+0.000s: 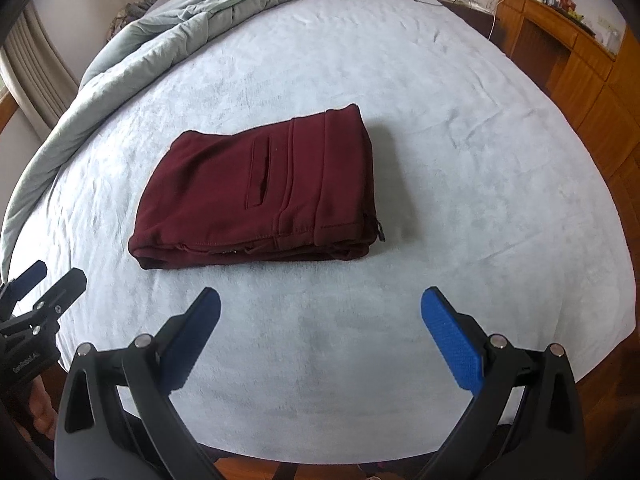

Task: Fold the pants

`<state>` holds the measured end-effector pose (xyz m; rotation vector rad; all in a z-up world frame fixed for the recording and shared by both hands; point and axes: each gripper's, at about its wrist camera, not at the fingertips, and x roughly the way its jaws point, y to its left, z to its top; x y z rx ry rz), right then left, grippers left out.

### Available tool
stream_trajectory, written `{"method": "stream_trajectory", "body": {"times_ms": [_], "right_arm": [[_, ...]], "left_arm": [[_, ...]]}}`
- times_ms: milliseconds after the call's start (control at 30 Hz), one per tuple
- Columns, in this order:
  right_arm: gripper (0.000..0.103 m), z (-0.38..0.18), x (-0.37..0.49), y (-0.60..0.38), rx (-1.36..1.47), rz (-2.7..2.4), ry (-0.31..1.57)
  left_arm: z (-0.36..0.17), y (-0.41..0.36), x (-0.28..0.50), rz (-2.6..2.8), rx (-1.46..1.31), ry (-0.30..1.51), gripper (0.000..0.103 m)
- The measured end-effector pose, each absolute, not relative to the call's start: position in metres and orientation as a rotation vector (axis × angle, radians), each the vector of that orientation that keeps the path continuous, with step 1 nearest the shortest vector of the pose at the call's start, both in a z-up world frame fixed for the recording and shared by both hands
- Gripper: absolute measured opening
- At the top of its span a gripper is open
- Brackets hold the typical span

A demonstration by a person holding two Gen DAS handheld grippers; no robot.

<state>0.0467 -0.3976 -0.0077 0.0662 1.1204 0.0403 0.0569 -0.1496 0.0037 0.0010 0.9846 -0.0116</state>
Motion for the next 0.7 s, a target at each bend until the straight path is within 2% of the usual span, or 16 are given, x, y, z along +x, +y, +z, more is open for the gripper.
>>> {"method": "stream_trajectory", "body": {"times_ms": [700], "right_arm": [[0.100, -0.0178, 0.0472, -0.3903, 0.058, 0.039, 1.142]], "left_arm": [[-0.0030, -0.1465, 0.0623, -0.015, 0.002, 1.005, 0.099]]}}
